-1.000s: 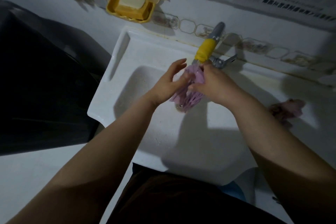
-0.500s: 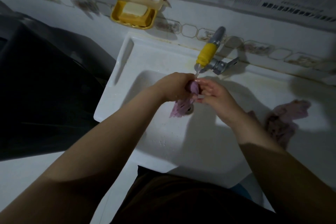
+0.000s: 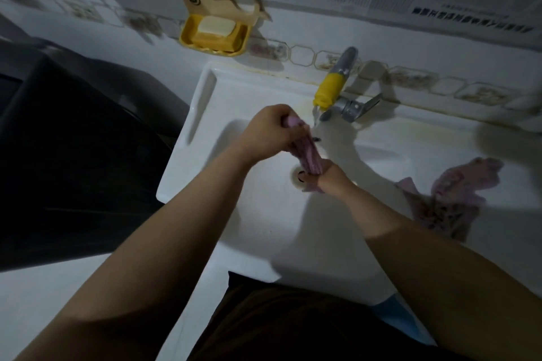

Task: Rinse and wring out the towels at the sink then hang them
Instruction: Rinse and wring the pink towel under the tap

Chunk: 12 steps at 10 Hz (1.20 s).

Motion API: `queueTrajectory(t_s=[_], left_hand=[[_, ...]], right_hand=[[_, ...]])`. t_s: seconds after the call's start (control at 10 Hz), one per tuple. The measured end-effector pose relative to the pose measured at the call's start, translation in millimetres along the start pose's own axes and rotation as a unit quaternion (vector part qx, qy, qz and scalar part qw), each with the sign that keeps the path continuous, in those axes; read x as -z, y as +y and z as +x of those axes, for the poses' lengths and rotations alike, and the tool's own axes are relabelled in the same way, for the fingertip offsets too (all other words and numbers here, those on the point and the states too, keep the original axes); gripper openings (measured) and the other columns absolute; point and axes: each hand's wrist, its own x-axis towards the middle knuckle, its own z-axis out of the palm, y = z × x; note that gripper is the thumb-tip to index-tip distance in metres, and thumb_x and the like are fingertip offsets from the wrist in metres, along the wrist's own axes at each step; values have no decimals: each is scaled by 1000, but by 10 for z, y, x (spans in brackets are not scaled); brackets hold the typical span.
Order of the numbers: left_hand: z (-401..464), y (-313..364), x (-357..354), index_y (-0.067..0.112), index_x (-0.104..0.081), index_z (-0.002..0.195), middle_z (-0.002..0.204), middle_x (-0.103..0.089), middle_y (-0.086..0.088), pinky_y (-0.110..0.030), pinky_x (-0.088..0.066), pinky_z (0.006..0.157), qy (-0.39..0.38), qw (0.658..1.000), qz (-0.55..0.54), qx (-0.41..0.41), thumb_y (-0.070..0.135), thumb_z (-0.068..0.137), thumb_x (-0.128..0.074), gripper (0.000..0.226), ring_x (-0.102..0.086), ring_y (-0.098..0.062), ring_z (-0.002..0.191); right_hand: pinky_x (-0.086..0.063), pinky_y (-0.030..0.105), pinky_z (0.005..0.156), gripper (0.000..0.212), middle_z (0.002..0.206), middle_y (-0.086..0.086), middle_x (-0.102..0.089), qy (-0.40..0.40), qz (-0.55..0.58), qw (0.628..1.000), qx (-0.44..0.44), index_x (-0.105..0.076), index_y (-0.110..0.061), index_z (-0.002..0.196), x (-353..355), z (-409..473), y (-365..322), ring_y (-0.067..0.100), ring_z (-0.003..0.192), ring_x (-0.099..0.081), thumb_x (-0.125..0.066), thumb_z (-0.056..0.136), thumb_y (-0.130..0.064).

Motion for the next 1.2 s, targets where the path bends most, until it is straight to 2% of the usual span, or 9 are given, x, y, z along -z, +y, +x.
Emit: queueTrajectory(t_s=[0.2,0.3,0.5,0.7,0.8,0.9,1.0,1.1,1.2], left_hand=[[28,-573,238,17,-59,108,94,-66,-4,-26,-47,73,-18,982,163,90,16,86,-60,22,-63,-22,85],[61,-739,205,15,-47,137,110,-62,-6,-21,-50,78,-176,958,175,144,4,89,-49,49,-62,-25,97],[-102,-770,-140,22,-58,117,111,-62,2,-41,-35,102,-203,937,-172,226,27,99,-35,29,-53,-17,107],[-154,-671,-402,9,-54,128,110,-64,-13,-38,-50,91,-81,847,-470,234,50,101,-21,59,-62,-26,91],[-154,-387,-465,4,-47,134,134,-51,-26,-41,-40,102,-26,801,-538,260,41,104,-20,55,-58,-36,106],[-137,-238,-511,2,-54,125,120,-62,-22,-30,-47,95,12,780,-567,263,35,105,-27,48,-63,-26,108],[-113,-97,-558,7,-38,143,142,-49,-13,-33,-37,106,-24,757,-612,230,30,105,-26,47,-46,-24,132],[-67,27,-534,15,-46,140,119,-64,-1,-20,-45,95,-72,800,-564,191,10,105,-25,42,-62,-9,111],[63,9,-716,17,-59,113,84,-68,-1,-12,-49,72,-57,846,-482,222,31,106,-24,38,-60,-11,90]], right_hand=[[-44,32,51,28,68,11,-56,-28,-118,992,-26,-47,-9,108,371,-24,-266,22,49,-54,-60,84,-4],[-46,37,58,33,66,8,-57,-65,-88,994,-15,-49,-8,112,446,-46,-529,19,48,-57,-59,81,-1],[-51,24,52,18,66,12,-65,-213,115,970,-15,-60,7,102,313,-229,-960,17,56,-63,-54,85,11],[-55,24,58,16,68,12,-63,-95,259,960,-53,-59,0,85,336,-138,-949,19,61,-63,-48,85,12],[-49,29,71,26,83,13,-57,-17,312,949,50,-57,-6,89,125,-198,-879,21,77,-59,-47,83,17],[-46,12,83,49,119,-2,-54,-4,200,964,173,-42,-20,136,-159,-374,-745,0,100,-57,-49,94,3],[-46,23,97,43,137,6,-45,39,65,960,270,-41,-39,135,-208,-355,-674,1,111,-56,-50,97,-19],[-43,19,92,12,120,11,-57,116,117,951,260,-64,-34,99,-169,-307,-795,0,105,-57,-55,93,-27],[-47,26,77,28,79,0,-65,184,146,953,189,-61,-14,78,-141,-217,-951,8,76,-62,-56,93,-37]])
